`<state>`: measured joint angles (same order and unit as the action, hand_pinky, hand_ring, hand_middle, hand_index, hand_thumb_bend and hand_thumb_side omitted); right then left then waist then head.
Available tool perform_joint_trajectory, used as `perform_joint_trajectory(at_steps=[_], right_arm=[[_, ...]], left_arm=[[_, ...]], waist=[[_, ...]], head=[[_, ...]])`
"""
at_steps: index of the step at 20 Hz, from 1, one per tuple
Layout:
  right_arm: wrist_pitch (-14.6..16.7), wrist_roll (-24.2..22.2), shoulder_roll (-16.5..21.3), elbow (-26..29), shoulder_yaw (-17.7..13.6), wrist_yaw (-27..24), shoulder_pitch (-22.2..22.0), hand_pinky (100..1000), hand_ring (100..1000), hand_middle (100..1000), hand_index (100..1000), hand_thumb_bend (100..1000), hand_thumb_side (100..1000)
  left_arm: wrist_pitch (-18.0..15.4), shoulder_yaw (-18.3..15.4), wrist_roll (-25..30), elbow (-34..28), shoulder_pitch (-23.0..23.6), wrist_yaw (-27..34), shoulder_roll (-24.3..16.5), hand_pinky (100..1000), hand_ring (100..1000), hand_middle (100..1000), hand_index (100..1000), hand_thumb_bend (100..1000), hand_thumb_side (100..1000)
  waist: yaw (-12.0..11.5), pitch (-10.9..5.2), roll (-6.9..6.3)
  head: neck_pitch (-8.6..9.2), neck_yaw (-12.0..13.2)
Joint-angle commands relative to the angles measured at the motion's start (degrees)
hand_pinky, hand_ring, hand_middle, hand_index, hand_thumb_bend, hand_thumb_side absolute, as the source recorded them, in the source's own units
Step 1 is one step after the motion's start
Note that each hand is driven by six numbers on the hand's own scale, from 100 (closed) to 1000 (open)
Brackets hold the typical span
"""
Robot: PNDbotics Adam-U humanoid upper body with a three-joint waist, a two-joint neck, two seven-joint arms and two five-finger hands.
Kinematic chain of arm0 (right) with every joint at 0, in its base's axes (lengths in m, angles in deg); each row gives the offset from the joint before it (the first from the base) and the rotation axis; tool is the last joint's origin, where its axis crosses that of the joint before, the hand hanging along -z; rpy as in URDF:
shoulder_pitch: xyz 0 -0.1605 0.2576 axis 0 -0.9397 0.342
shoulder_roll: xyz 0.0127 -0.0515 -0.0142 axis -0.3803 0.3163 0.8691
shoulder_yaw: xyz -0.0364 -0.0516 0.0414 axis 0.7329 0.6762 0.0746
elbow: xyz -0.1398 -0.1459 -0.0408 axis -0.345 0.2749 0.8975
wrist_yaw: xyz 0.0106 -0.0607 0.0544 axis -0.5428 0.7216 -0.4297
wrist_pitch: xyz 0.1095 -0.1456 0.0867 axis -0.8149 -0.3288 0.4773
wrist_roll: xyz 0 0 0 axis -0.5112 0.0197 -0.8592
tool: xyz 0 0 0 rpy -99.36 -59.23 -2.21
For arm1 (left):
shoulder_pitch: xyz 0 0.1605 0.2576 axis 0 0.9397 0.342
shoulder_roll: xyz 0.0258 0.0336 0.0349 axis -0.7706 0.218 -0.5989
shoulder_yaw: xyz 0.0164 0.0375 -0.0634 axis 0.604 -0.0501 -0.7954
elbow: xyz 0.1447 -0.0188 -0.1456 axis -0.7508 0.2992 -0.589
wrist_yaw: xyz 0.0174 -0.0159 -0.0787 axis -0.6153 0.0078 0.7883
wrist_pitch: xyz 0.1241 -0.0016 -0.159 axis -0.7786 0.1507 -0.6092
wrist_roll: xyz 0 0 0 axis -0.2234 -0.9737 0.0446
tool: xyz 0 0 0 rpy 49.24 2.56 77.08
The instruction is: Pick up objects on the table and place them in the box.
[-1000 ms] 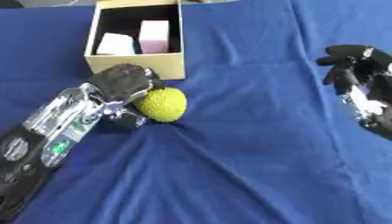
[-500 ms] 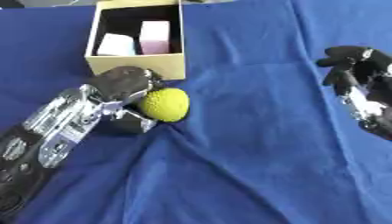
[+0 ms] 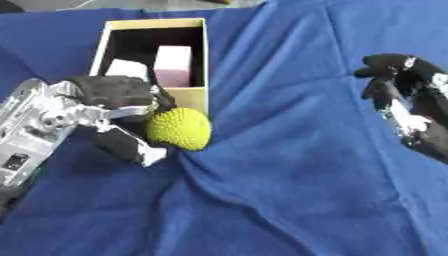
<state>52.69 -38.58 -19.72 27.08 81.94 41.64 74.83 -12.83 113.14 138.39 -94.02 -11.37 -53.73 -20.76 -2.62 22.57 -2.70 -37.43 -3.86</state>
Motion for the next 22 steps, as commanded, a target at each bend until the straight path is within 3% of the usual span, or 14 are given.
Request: perform_joint_trajectory(at_steps=[1, 9, 19, 22], right_arm=[[-0.2, 0.0, 0.8, 0.8, -0.7, 0.2, 0.2, 1000, 811, 487, 820, 100, 523], [-0.3, -0.2, 0.6, 0.8, -0.7, 0.5, 0.1, 1000, 811, 485, 820, 100, 522], [-0.5, -0.3, 0.1, 0.8, -0.7, 0.8, -0.2, 1000, 810, 483, 819, 100, 523], [-0.5, -0.3, 0.1, 0.8, -0.7, 0.8, -0.2, 1000, 810, 483, 819, 100, 523]], left_arm=[[-0.6, -0.1, 0.4, -1.7, -0.8, 0.7, -1.7, 734, 719, 699, 881, 123, 693], [-2.2, 0.9, 0.4, -0.1, 0.1, -1.3, -2.4, 762, 771, 838, 1000, 234, 780], [-2.3, 1.1, 0.4, 0.4, 0.6, -1.9, -2.0, 773, 798, 823, 1000, 282, 859], [-1.9, 0.8, 0.4, 0.1, 0.7, -1.9, -1.9, 767, 789, 806, 974, 259, 857]], waist=[[0.1, -1.47, 0.16], [0.1, -1.20, -0.02], [0.1, -1.04, 0.23], [0.1, -1.05, 0.26]], head=[[0.98, -0.8], [0.86, -1.5], [0.77, -1.4], [0.75, -1.4]])
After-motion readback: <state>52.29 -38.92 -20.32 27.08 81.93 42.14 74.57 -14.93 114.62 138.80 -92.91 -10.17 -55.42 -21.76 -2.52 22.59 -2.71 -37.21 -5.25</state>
